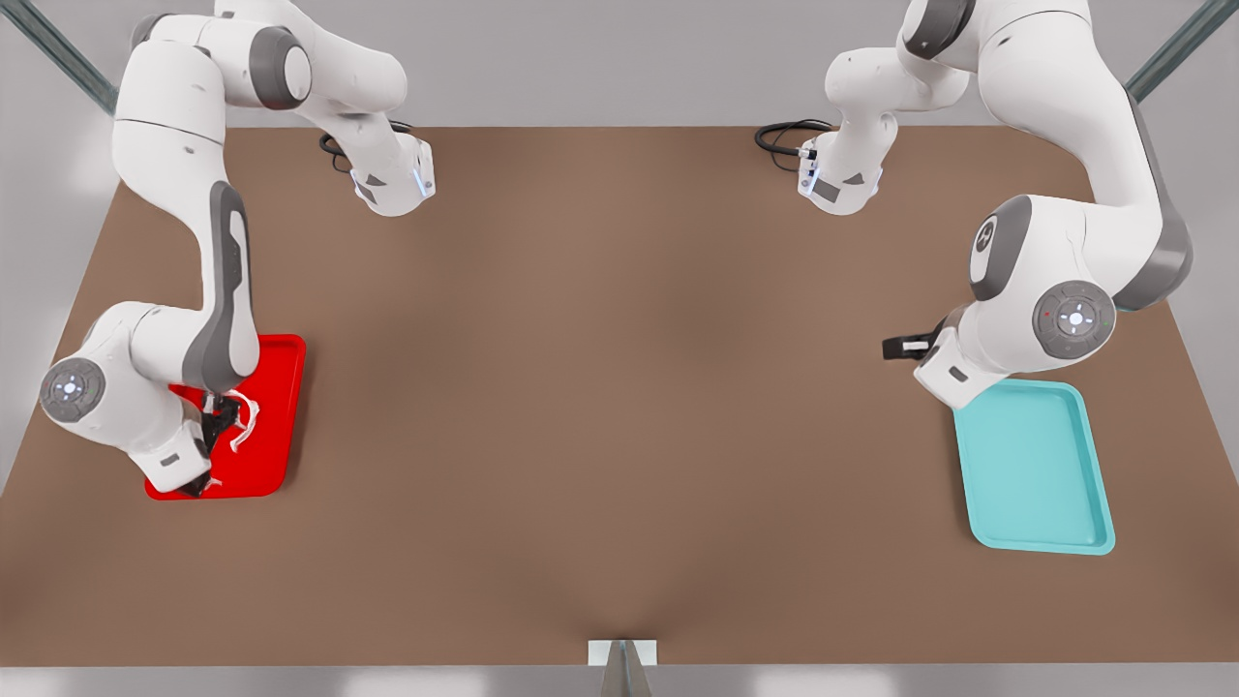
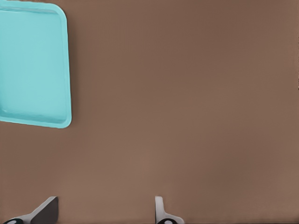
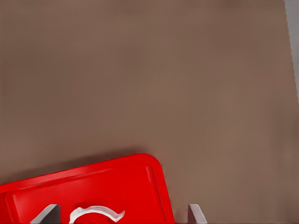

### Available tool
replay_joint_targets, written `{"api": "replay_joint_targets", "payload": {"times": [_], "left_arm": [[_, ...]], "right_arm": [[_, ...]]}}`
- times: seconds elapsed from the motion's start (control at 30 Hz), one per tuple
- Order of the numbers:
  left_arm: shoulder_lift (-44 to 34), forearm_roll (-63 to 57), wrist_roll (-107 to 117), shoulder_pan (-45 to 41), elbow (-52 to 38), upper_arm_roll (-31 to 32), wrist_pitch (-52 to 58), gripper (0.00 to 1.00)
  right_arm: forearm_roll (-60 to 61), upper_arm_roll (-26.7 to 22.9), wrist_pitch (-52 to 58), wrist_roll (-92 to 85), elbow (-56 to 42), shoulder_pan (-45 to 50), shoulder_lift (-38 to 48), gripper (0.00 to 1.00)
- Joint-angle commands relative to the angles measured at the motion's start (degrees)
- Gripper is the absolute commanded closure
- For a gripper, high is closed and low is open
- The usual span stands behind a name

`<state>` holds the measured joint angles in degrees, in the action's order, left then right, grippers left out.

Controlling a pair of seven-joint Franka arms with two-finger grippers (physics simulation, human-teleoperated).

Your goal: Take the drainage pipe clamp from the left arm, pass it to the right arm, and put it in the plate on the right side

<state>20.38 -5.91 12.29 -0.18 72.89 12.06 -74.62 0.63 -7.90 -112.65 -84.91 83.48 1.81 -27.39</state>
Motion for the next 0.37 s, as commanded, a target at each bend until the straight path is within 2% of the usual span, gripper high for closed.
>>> {"api": "replay_joint_targets", "payload": {"times": [0.0,0.07,0.1,0.13,0.23,0.33], "left_arm": [[-0.1,-0.1,-15.6,0.0,0.0,0.1,0.3,0.0],[-0.1,-0.1,-15.6,0.0,0.0,0.1,0.4,0.0],[-0.1,-0.1,-15.6,0.0,0.0,0.0,0.4,0.0],[-0.1,-0.1,-15.6,0.0,0.0,0.0,0.4,0.0],[-0.1,-0.1,-16.0,0.0,0.0,0.0,0.4,0.0],[-0.2,-0.1,-15.9,0.0,0.0,0.0,0.4,0.0]], "right_arm": [[2.4,0.0,13.4,27.8,-6.6,2.7,0.2,0.0],[2.4,-0.8,26.0,63.1,-10.9,5.6,2.7,0.0],[-0.3,-0.4,28.2,71.4,-10.9,6.4,4.9,0.0],[-0.3,-0.3,32.1,73.7,-10.4,6.5,6.4,0.0],[-0.6,-0.2,33.3,80.9,-4.5,6.0,13.5,0.0],[-0.7,-0.2,33.3,80.6,-4.0,6.0,14.3,0.0]]}}
